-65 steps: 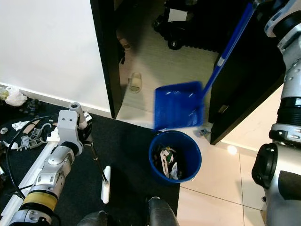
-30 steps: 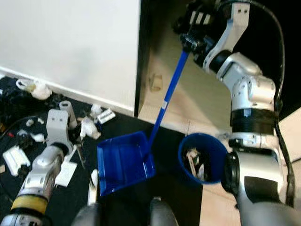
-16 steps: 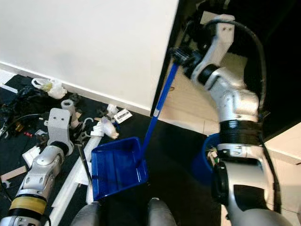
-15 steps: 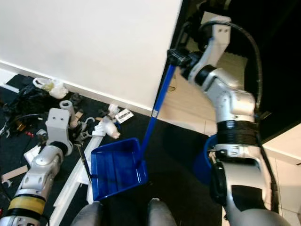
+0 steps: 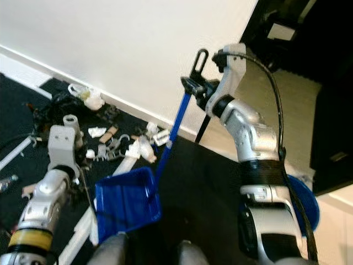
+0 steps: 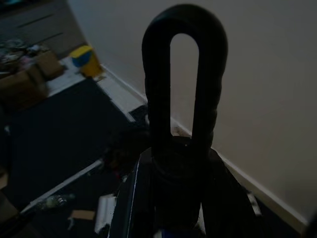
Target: Sweep floor
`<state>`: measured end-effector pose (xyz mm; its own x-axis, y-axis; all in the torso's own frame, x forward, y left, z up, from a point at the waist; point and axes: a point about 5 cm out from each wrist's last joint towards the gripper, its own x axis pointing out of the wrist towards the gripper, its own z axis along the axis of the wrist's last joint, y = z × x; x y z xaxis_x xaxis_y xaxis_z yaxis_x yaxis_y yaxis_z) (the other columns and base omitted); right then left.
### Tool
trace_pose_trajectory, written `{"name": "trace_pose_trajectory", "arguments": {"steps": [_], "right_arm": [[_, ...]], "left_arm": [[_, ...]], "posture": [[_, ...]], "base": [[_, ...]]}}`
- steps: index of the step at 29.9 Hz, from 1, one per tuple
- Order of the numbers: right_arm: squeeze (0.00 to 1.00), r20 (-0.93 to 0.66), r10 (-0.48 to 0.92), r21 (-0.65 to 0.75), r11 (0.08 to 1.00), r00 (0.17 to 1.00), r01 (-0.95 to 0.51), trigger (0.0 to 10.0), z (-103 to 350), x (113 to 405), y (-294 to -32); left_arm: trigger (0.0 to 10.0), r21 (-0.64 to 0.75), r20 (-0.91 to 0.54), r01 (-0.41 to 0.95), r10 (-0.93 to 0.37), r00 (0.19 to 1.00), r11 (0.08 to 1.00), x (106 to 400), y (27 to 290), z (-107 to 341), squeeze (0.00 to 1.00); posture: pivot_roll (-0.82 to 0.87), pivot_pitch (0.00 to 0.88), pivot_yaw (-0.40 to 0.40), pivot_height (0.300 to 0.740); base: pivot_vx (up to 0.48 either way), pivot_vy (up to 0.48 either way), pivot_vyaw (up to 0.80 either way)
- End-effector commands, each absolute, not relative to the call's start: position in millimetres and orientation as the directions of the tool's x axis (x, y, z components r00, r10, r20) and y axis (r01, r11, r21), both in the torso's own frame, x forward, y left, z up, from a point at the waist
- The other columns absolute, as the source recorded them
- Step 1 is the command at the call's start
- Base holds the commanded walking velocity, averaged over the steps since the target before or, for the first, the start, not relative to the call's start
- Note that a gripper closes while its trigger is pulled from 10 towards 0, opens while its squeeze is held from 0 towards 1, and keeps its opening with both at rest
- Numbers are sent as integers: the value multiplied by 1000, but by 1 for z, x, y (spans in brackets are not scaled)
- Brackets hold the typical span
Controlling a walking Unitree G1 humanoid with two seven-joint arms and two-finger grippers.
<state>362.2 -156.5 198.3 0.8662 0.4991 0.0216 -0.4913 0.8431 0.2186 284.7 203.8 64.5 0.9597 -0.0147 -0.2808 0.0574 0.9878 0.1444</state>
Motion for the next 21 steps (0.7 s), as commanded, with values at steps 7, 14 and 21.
{"name": "trace_pose_trajectory", "arguments": {"steps": [7, 14, 21], "right_arm": [[0, 65, 438, 192, 876, 897, -442, 10000, 191, 363, -154], [0, -13, 310, 117, 945, 950, -307, 10000, 161, 362, -173], [0, -56, 111, 85, 991, 992, -106, 10000, 132, 354, -203]], "left_arm": [[10000, 132, -241, 23, 10, 971, 991, 286, 203, 69, 0], [10000, 155, -244, -3, 41, 969, 988, 282, 210, 66, 0], [10000, 167, -258, -40, 83, 963, 985, 277, 224, 63, 0]], "posture": [[103, 49, -85, 740], [109, 46, -95, 740], [114, 40, -99, 740]], "base": [[0, 0, 0], [0, 0, 0], [0, 0, 0]]}}
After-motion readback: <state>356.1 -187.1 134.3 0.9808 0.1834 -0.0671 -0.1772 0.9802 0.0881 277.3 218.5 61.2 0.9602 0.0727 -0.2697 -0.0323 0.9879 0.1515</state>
